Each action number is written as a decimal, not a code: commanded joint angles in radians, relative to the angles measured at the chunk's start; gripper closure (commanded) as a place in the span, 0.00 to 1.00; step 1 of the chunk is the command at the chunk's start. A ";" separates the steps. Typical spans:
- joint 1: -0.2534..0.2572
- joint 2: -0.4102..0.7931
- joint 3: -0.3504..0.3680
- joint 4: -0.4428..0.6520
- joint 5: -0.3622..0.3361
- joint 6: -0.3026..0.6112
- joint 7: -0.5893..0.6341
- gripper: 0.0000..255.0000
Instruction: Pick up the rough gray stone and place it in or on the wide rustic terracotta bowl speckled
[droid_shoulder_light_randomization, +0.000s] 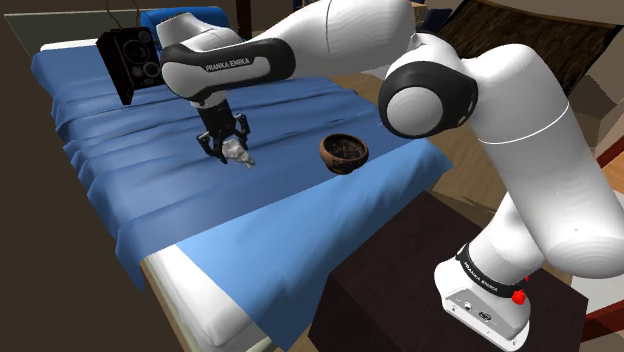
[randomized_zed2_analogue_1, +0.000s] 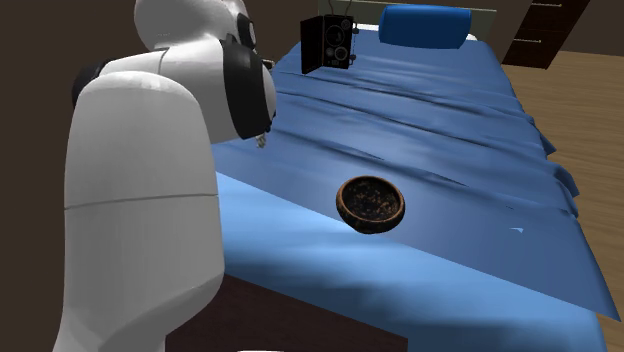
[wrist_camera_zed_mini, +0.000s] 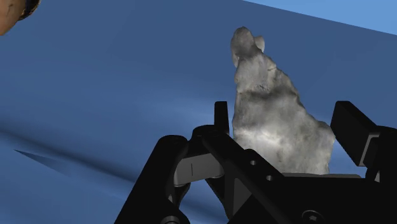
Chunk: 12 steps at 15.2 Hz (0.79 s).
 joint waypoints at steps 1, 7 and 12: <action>0.000 -0.006 0.000 0.015 0.000 -0.021 -0.001 1.00; -0.026 -0.142 -0.013 -0.188 -0.009 0.049 -0.039 1.00; -0.073 -0.294 -0.037 -0.443 -0.026 0.158 -0.105 1.00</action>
